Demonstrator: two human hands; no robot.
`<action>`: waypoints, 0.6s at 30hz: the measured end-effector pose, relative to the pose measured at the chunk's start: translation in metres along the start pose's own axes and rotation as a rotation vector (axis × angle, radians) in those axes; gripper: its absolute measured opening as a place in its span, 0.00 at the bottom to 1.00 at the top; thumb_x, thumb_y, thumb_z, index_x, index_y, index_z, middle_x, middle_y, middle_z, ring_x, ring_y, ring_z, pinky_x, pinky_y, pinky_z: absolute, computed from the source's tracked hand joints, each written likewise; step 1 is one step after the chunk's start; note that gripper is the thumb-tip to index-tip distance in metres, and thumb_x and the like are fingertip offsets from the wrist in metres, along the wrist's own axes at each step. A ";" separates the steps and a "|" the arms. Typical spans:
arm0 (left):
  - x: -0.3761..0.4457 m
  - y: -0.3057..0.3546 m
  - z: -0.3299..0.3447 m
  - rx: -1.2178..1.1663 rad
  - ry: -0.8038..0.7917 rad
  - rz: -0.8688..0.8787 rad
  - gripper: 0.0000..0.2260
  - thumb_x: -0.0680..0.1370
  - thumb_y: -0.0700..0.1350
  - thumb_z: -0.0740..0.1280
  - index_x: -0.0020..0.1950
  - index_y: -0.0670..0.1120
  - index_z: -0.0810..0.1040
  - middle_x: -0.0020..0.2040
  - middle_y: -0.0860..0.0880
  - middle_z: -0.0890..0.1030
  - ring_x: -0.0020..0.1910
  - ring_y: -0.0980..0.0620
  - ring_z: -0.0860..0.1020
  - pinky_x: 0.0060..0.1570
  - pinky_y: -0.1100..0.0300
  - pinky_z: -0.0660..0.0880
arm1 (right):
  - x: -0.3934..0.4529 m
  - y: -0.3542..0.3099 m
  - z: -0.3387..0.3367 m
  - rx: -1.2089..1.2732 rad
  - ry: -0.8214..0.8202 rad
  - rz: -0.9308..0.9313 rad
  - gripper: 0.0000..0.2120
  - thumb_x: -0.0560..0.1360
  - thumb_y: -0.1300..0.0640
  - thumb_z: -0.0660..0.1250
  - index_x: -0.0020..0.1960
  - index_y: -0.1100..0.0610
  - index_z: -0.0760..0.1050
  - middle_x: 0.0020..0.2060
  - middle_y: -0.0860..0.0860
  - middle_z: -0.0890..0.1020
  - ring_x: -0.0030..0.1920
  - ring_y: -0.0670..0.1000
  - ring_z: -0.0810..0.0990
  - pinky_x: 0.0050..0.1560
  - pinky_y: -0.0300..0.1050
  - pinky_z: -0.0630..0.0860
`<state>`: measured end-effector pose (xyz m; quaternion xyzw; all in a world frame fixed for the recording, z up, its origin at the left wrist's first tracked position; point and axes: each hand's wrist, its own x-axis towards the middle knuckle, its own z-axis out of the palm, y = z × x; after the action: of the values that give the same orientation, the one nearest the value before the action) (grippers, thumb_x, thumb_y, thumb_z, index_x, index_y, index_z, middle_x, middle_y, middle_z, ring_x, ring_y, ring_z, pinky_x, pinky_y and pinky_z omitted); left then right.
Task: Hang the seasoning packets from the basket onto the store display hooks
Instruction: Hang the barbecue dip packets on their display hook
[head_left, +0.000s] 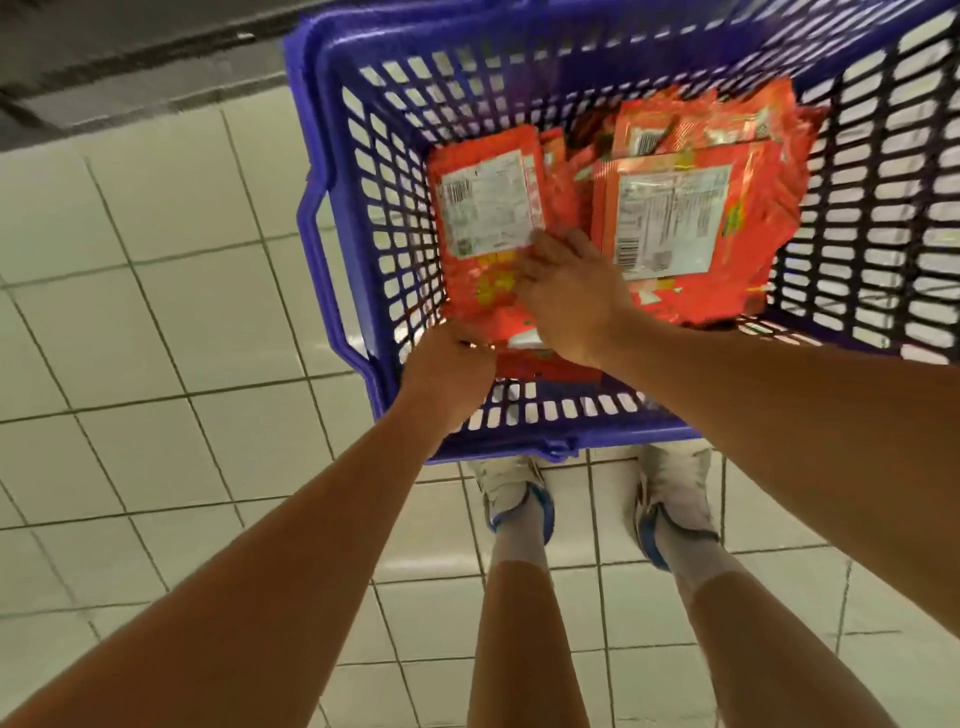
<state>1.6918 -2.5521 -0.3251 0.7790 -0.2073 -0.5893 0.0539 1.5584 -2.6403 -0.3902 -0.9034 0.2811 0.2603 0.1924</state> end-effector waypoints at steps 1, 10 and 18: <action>0.000 -0.001 -0.001 0.000 0.045 -0.001 0.11 0.79 0.39 0.65 0.50 0.56 0.79 0.56 0.47 0.84 0.53 0.46 0.81 0.55 0.51 0.79 | -0.007 0.003 -0.004 0.089 -0.023 0.065 0.16 0.76 0.59 0.66 0.64 0.55 0.79 0.65 0.55 0.79 0.70 0.59 0.72 0.73 0.55 0.63; -0.026 0.012 -0.004 0.116 0.153 0.204 0.11 0.78 0.43 0.69 0.60 0.51 0.81 0.53 0.52 0.83 0.52 0.53 0.79 0.43 0.70 0.70 | -0.082 0.038 -0.070 1.199 -0.087 0.321 0.12 0.80 0.65 0.66 0.44 0.52 0.83 0.37 0.49 0.83 0.42 0.56 0.81 0.48 0.47 0.76; -0.044 0.002 -0.005 -0.052 0.273 0.171 0.04 0.82 0.43 0.63 0.53 0.48 0.77 0.42 0.52 0.81 0.39 0.56 0.79 0.29 0.72 0.70 | -0.073 0.050 -0.044 0.672 0.220 0.587 0.12 0.76 0.61 0.67 0.59 0.59 0.77 0.58 0.60 0.81 0.55 0.55 0.81 0.51 0.52 0.78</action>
<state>1.6860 -2.5379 -0.2832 0.8296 -0.2484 -0.4765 0.1515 1.4921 -2.6708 -0.3229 -0.6953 0.6127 0.1008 0.3619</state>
